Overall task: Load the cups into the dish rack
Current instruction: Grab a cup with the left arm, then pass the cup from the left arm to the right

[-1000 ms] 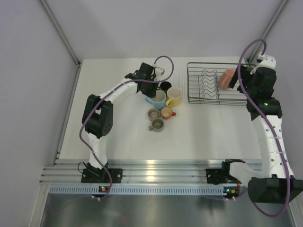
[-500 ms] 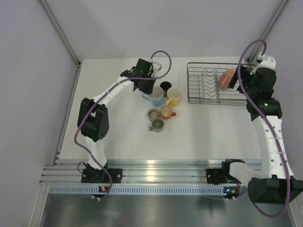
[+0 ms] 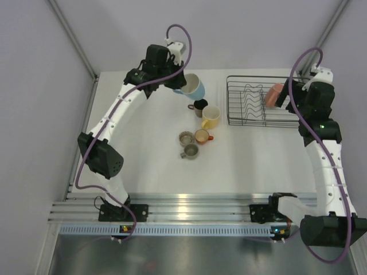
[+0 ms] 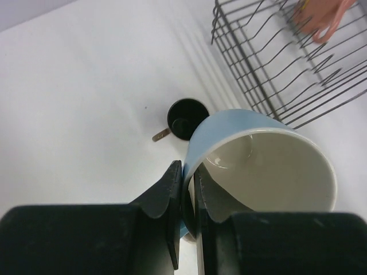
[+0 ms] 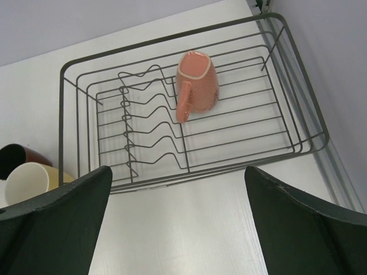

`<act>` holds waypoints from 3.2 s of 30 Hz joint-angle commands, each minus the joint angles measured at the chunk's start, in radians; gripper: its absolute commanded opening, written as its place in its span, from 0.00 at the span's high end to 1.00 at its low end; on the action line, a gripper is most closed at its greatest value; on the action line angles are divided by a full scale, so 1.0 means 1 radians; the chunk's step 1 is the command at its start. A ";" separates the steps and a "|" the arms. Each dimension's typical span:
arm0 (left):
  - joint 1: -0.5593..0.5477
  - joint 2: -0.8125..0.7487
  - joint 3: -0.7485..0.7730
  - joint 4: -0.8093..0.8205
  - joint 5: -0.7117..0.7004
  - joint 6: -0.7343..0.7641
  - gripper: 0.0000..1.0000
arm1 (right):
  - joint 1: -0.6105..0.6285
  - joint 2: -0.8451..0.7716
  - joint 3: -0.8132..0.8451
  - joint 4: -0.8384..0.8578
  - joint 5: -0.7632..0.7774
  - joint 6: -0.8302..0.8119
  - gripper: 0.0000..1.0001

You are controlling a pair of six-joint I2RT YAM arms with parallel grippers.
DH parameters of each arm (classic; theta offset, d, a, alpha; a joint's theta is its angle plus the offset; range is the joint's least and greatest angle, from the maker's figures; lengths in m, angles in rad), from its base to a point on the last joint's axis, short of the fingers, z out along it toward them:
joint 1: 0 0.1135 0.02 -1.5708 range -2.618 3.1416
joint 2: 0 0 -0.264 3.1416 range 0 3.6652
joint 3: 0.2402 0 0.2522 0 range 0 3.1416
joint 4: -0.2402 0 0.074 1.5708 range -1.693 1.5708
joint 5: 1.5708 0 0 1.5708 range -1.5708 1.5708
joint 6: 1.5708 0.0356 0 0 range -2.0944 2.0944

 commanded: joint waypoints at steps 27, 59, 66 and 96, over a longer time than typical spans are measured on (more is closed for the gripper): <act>0.105 -0.027 -0.244 1.373 0.760 -1.344 1.00 | 0.082 0.040 -0.150 0.970 -0.751 0.743 0.01; -0.010 0.008 -0.247 1.376 0.685 -1.440 1.00 | 0.324 0.199 0.009 1.025 -0.709 0.709 0.01; -0.016 0.010 -0.244 1.376 0.684 -1.440 1.00 | 0.327 0.209 0.017 1.018 -0.726 0.708 0.35; -0.016 0.039 -0.239 1.374 0.685 -1.444 0.60 | 0.319 0.189 0.006 0.901 -0.673 0.636 1.00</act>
